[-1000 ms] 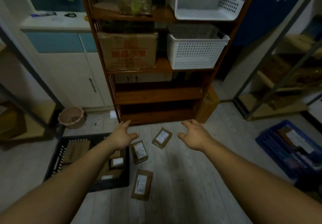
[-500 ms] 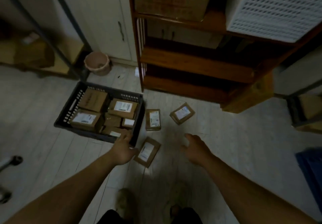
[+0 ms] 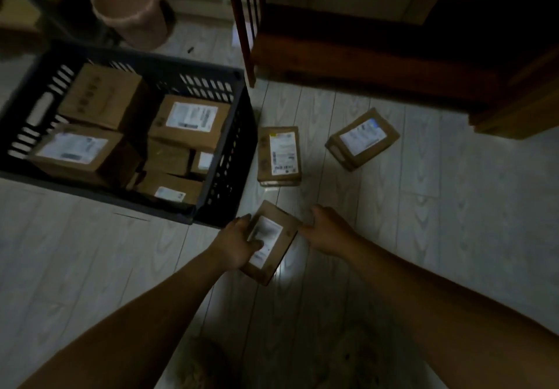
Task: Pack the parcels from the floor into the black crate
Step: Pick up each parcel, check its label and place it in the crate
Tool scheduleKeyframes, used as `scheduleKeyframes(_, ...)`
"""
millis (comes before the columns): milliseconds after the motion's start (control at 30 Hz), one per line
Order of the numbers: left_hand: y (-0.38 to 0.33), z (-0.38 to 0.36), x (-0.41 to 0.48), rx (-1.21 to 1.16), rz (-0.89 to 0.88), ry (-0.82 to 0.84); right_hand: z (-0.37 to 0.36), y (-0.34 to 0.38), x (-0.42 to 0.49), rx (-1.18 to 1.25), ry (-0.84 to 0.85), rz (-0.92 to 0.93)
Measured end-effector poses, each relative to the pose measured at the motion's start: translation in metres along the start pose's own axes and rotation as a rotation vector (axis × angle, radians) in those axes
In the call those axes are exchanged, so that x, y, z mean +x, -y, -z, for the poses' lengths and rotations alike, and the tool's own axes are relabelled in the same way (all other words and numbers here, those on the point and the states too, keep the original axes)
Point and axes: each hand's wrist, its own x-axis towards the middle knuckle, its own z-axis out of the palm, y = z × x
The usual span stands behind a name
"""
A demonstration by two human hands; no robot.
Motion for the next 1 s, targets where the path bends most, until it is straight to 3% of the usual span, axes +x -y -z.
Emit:
scheduleKeyframes(233,0.063,-0.065,0.109,-0.038,0.058,-0.012,-0.108,-0.067,0.105,0.155,0.095,-0.081)
scheduleKeyframes(367,0.083,-0.080,0.144,-0.087,0.095,0.030,-0.129,-0.069,0.132,0.296,0.120,-0.086)
scheduleKeyframes(533,0.064,-0.075,0.141,-0.168,0.079,-0.026,-0.113,-0.051,0.123,0.519,-0.076,-0.129)
scheduleKeyframes(700,0.018,-0.047,0.114,-0.327,-0.015,-0.104,-0.062,-0.038,0.101,0.469,-0.334,0.076)
scheduleKeyframes(867,-0.031,0.016,0.071,-0.528,-0.318,-0.036,0.013,0.002,0.070,0.546,-0.453,0.368)
scheduleKeyframes(1000,-0.061,0.051,0.046,-0.578,-0.436,-0.211,0.042,0.042,0.054,0.555,-0.532,0.445)
